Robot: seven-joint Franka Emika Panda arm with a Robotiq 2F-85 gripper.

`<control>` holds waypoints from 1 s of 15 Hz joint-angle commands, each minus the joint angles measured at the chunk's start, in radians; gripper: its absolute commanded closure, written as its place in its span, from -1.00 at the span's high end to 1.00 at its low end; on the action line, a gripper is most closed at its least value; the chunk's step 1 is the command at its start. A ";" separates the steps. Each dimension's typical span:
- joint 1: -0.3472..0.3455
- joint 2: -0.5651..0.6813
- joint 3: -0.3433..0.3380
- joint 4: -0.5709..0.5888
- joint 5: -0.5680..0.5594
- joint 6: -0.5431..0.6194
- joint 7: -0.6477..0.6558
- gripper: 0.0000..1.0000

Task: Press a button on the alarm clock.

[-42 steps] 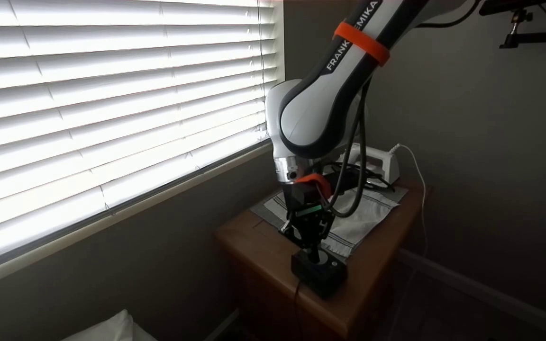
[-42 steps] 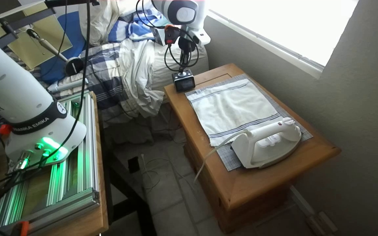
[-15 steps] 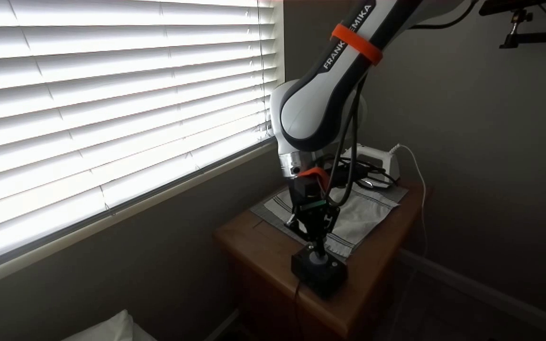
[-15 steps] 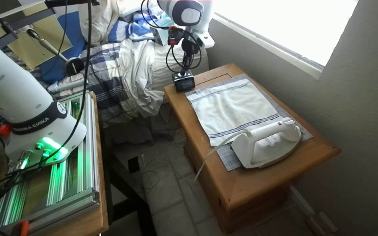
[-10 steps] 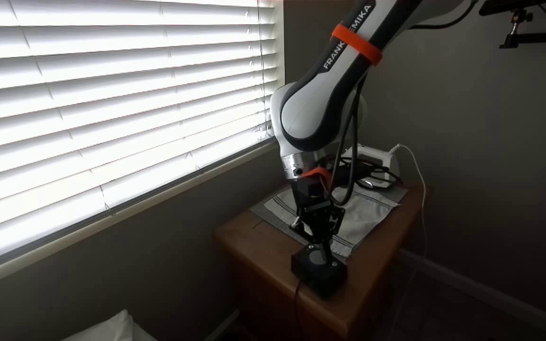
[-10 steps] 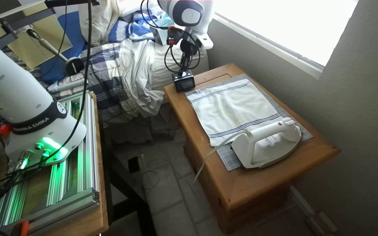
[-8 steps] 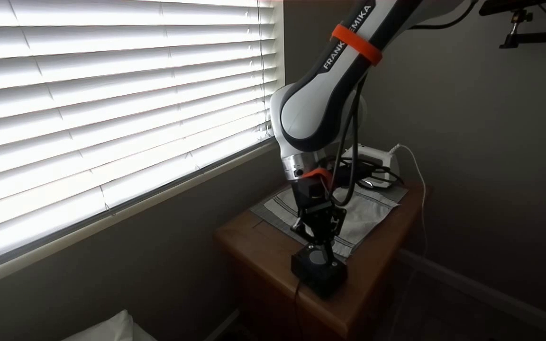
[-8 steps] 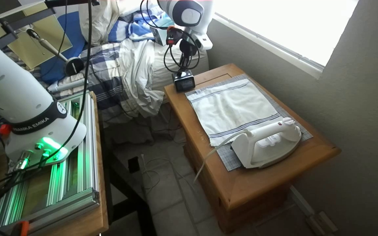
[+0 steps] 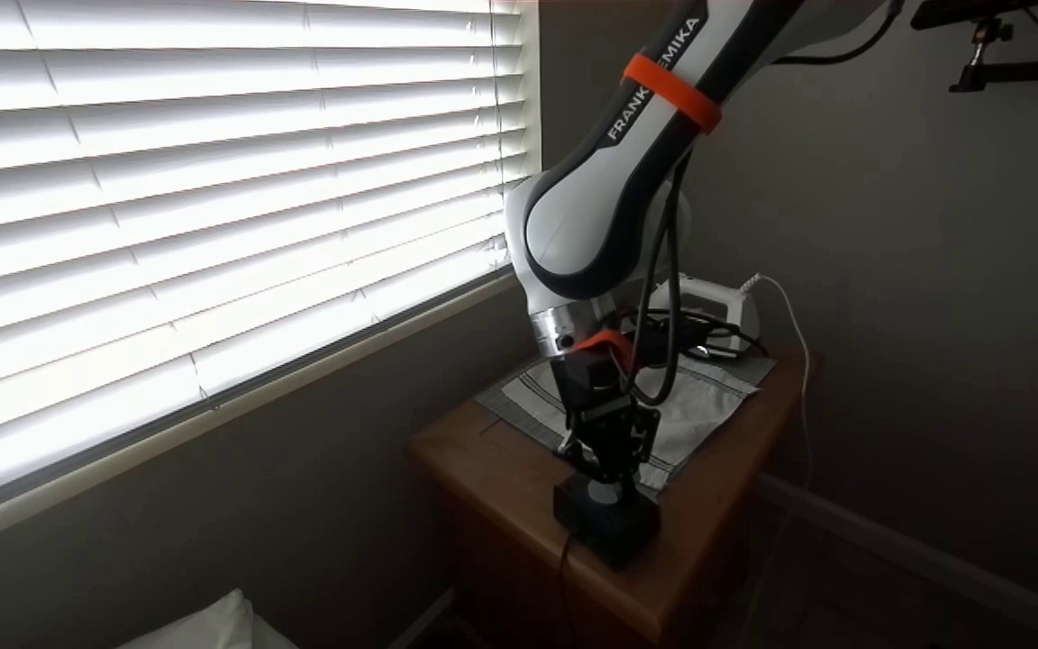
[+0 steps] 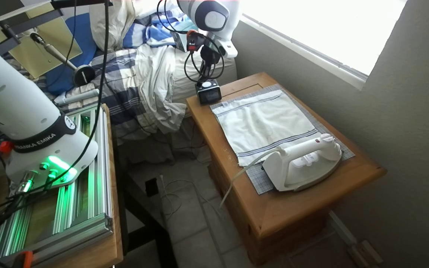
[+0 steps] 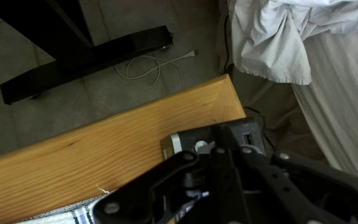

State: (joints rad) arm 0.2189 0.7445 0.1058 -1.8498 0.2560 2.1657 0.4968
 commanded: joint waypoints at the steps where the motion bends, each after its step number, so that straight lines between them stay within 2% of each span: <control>1: 0.010 0.024 0.001 0.042 0.010 -0.002 -0.028 -1.00; 15: 0.014 0.030 -0.003 0.055 0.010 0.041 -0.044 -1.00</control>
State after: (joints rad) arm 0.2340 0.7496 0.1052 -1.8222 0.2559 2.1910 0.4744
